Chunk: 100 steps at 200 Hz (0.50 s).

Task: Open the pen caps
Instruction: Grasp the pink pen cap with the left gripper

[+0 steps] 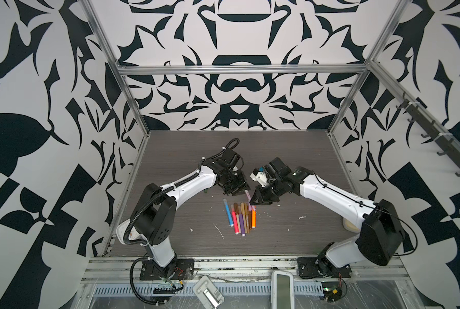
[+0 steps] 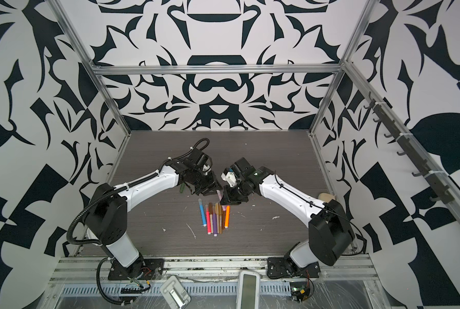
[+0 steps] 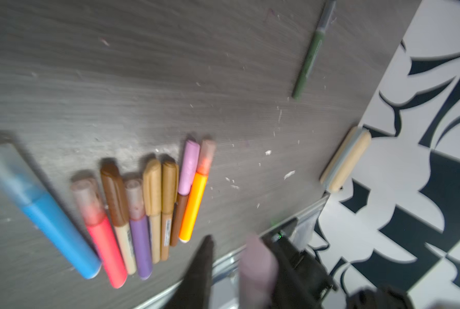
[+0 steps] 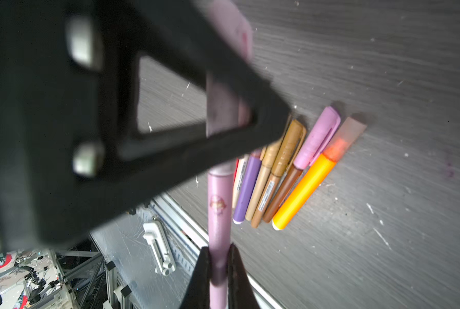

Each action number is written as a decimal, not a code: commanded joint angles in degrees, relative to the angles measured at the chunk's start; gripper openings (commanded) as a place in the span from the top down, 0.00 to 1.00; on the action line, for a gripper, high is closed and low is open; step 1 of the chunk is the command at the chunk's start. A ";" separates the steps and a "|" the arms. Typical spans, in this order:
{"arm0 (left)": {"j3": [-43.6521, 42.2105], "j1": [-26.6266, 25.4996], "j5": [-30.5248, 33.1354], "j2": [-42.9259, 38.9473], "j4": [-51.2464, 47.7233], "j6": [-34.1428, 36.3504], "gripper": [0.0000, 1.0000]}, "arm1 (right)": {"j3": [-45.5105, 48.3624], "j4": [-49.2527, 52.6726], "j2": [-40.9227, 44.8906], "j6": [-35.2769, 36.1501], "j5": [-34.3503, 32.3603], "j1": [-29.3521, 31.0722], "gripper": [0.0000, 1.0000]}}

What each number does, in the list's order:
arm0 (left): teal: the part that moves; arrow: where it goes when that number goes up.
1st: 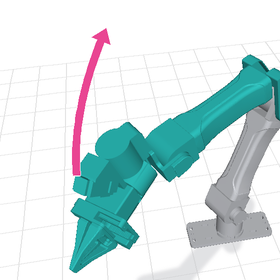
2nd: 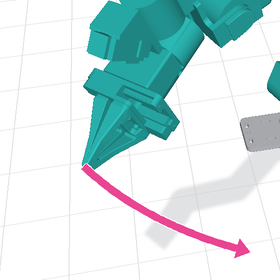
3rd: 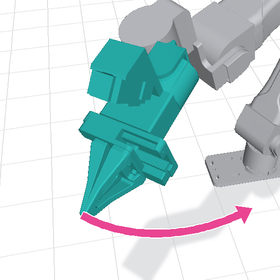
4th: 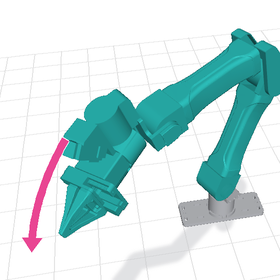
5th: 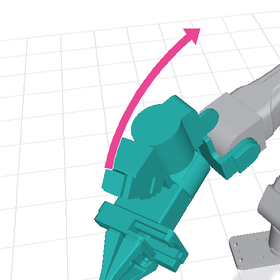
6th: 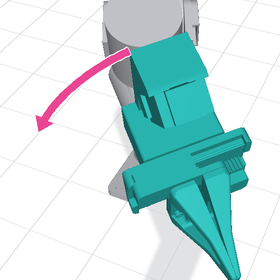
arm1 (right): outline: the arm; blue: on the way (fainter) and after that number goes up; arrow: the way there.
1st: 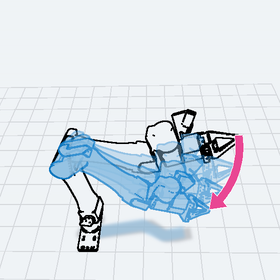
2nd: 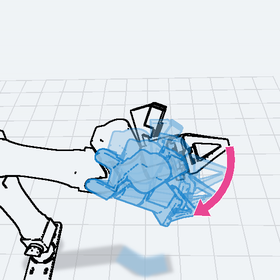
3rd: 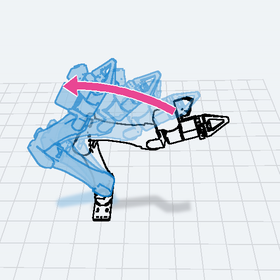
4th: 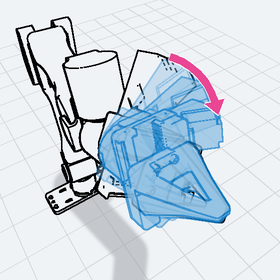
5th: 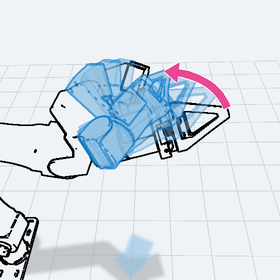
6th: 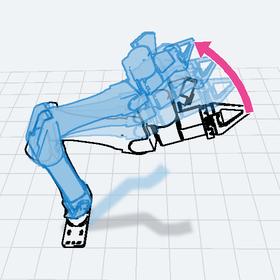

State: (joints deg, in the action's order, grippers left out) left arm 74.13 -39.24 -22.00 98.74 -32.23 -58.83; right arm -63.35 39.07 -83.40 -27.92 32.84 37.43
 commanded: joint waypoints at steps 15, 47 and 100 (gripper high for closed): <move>1.22 0.40 2.53 0.13 -1.52 0.07 0.60 | 0.77 0.88 3.06 1.19 2.84 -0.07 1.00; 2.48 0.40 2.11 1.28 -1.57 0.44 0.76 | 0.97 0.94 3.10 1.63 4.02 -0.05 1.00; 2.90 0.34 0.74 1.30 -0.82 1.31 1.00 | -0.18 2.44 2.28 1.20 0.03 -0.34 0.99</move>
State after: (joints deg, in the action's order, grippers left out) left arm 76.07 -39.18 -21.32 99.13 -31.94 -58.52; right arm -62.50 39.77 -81.69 -26.59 34.72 37.47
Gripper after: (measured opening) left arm 0.132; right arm 0.117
